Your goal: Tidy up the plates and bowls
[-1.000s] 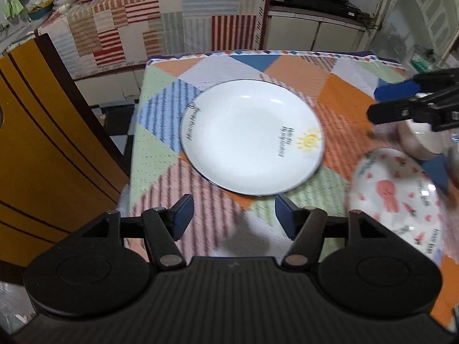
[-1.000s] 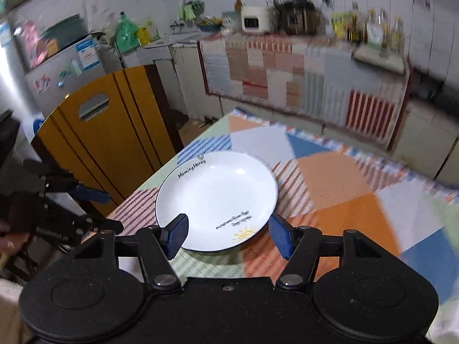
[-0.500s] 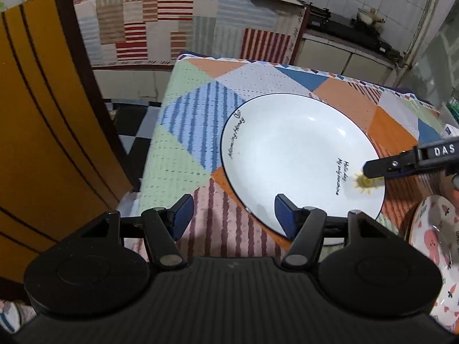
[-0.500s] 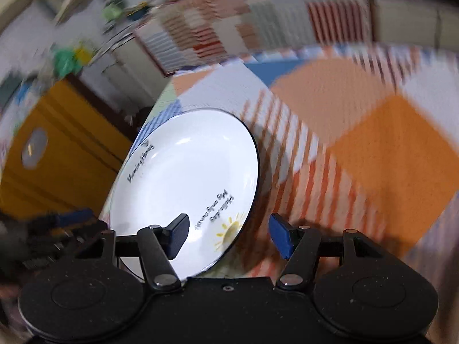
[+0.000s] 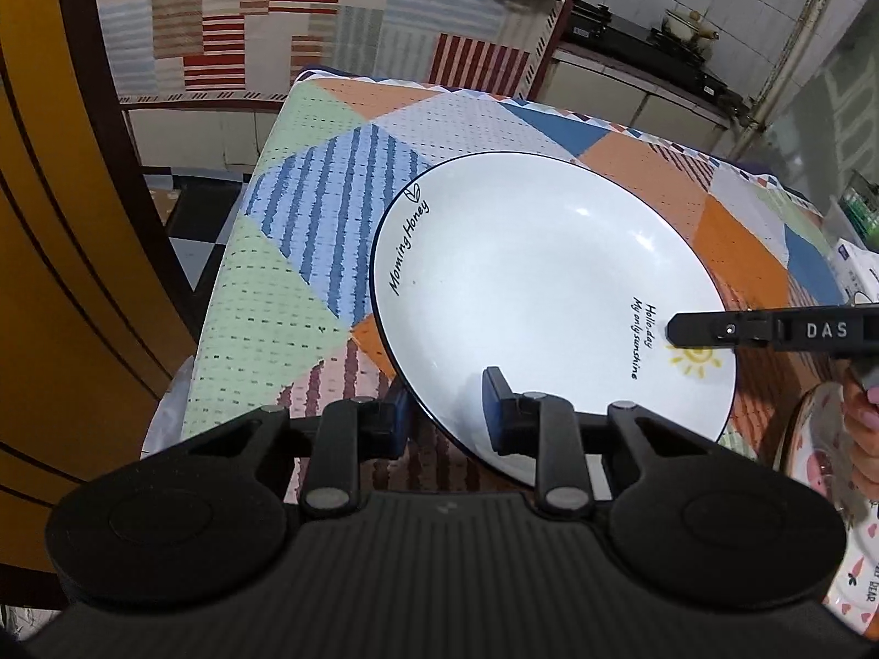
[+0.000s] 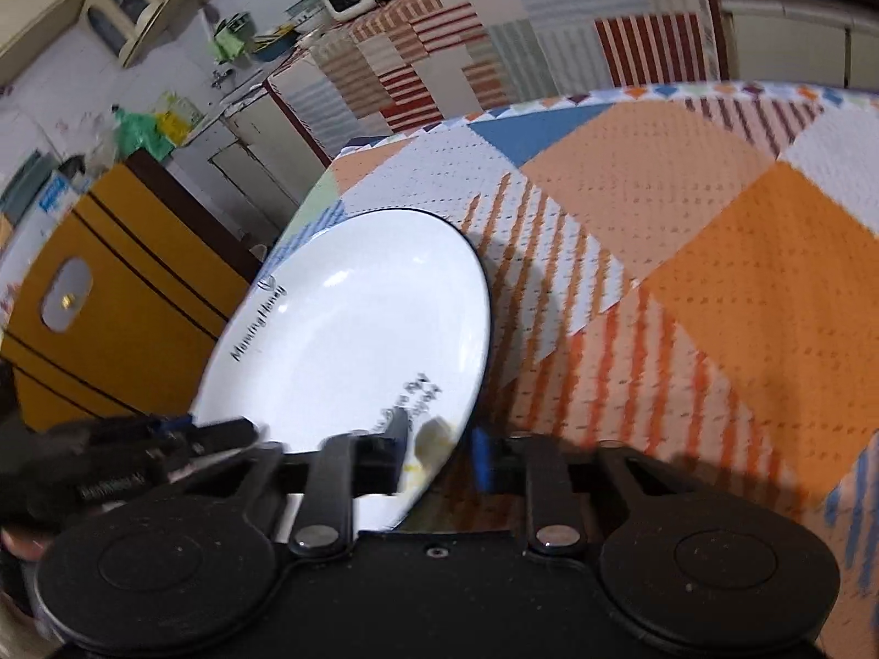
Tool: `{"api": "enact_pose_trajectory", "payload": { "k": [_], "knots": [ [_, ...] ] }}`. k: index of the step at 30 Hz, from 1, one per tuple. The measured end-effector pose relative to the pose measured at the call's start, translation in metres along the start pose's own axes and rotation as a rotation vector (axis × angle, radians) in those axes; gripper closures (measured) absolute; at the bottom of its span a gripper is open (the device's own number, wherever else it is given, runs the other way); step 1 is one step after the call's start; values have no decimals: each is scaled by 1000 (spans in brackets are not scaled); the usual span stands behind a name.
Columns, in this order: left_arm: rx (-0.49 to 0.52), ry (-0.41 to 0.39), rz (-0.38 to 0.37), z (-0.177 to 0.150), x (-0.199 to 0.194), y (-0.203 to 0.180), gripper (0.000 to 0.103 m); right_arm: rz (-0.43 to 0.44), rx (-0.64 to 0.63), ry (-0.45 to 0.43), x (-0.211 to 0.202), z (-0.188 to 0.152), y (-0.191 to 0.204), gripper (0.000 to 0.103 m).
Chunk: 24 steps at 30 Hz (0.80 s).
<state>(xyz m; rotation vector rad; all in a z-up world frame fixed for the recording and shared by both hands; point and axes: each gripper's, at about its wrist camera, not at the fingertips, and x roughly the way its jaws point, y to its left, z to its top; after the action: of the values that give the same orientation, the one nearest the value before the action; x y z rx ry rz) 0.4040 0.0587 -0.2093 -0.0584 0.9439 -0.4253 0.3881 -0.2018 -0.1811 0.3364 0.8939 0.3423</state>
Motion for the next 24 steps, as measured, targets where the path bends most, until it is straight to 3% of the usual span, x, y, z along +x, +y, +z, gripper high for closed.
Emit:
{"api": "enact_pose_trajectory", "payload": {
  "k": [5,14,24],
  "knots": [
    [30,15,38,1,-5,-10,78,-12,-109,-31,-5,-5,5,83],
    [80,-17,54,-10,-43,-37,78,0,-135,-21,-35,-11,8,83],
    [155,-64,59,-21,-112,-90,77,37,-136,-76,-106,-29,16,83]
  ]
}}
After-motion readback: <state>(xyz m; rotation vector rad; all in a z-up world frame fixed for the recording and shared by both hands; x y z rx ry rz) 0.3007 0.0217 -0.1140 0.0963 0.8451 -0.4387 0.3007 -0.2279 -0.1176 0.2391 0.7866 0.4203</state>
